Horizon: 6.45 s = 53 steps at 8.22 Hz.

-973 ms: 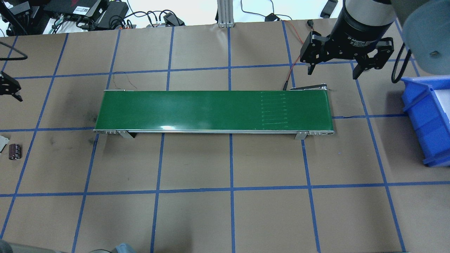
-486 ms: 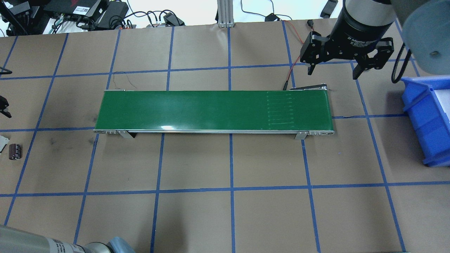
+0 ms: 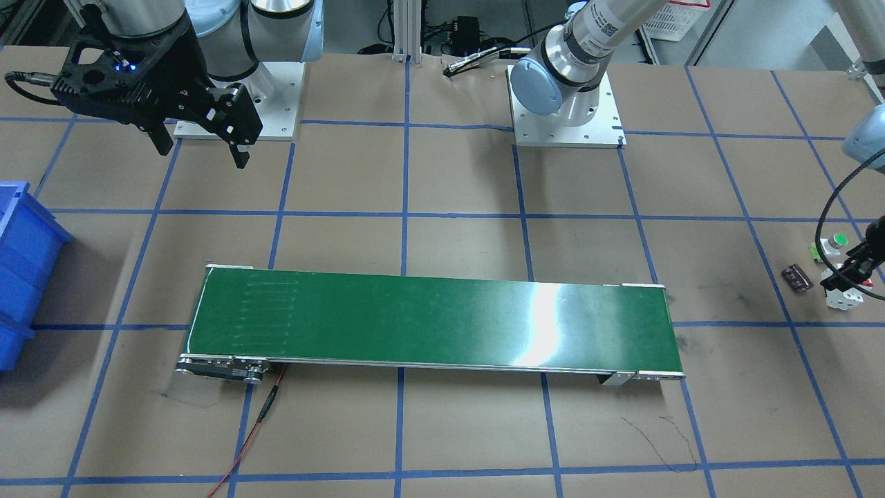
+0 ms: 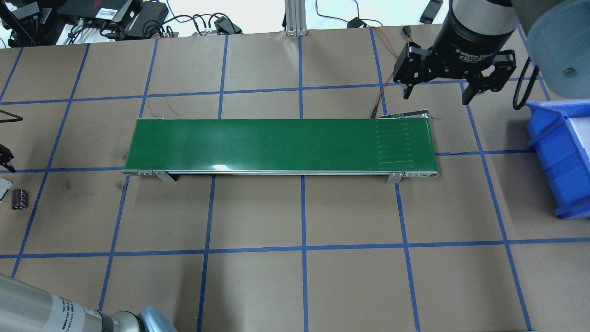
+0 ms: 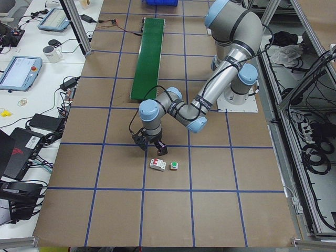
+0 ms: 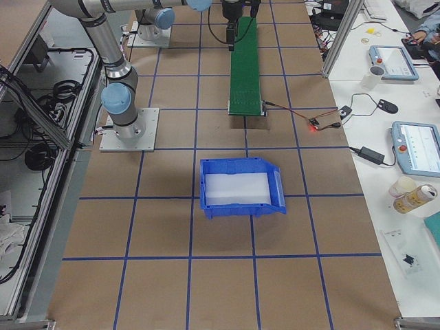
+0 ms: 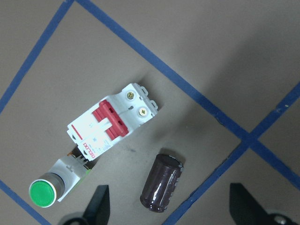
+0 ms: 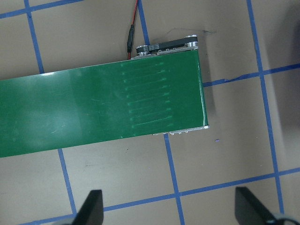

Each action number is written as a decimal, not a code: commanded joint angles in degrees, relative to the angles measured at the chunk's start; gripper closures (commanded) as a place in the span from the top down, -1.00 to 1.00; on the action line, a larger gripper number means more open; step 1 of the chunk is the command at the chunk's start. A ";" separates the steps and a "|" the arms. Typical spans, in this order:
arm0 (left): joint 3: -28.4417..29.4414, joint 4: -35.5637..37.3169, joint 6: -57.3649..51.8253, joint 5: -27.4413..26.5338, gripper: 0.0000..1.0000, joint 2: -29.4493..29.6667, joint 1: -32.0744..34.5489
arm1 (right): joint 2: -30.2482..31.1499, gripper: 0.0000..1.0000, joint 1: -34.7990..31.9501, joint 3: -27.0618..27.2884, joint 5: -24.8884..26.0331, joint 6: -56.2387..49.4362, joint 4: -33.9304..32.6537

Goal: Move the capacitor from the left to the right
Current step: 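Lower the left gripper and grasp the dark brown capacitor, then lift the capacitor with the left gripper and carry it over the belt, then lower the capacitor onto the green belt and open the left gripper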

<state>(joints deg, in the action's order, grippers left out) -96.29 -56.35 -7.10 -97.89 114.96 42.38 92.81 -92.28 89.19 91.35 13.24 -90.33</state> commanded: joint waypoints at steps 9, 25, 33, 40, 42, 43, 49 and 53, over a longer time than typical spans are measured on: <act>-2.15 -0.16 1.12 -3.71 0.64 5.62 -0.02 | 0.00 1.00 0.00 0.02 0.06 -0.14 0.42; -1.45 -8.34 -10.13 0.13 -1.00 -10.72 22.89 | -0.09 1.00 -0.88 0.20 -0.03 -0.14 0.42; -1.97 -8.51 -10.12 8.95 -1.00 -6.50 30.13 | -0.09 1.00 -0.88 0.20 -0.03 -0.14 0.42; -2.15 -12.91 -10.21 8.68 -1.00 -4.66 30.83 | -0.79 1.00 -0.88 0.20 0.41 -0.49 0.33; -1.89 -12.56 -9.25 8.33 -0.13 -4.65 32.14 | -0.97 1.00 -0.88 0.29 0.15 0.03 0.16; -1.89 -12.82 -7.85 8.59 0.24 -4.65 32.84 | -1.40 1.00 -0.88 0.81 0.06 0.21 -0.88; -1.36 -13.17 -2.33 11.82 1.00 -17.27 40.06 | -15.17 1.00 -0.62 3.00 0.85 -0.05 -6.78; -1.01 -23.35 1.74 12.64 1.00 -28.02 40.94 | -19.86 1.00 -0.62 5.38 0.58 -1.10 -8.53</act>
<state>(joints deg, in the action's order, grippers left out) -97.35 -76.45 -5.94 -85.65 91.29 82.93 74.86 -92.90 93.13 91.64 12.71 -97.78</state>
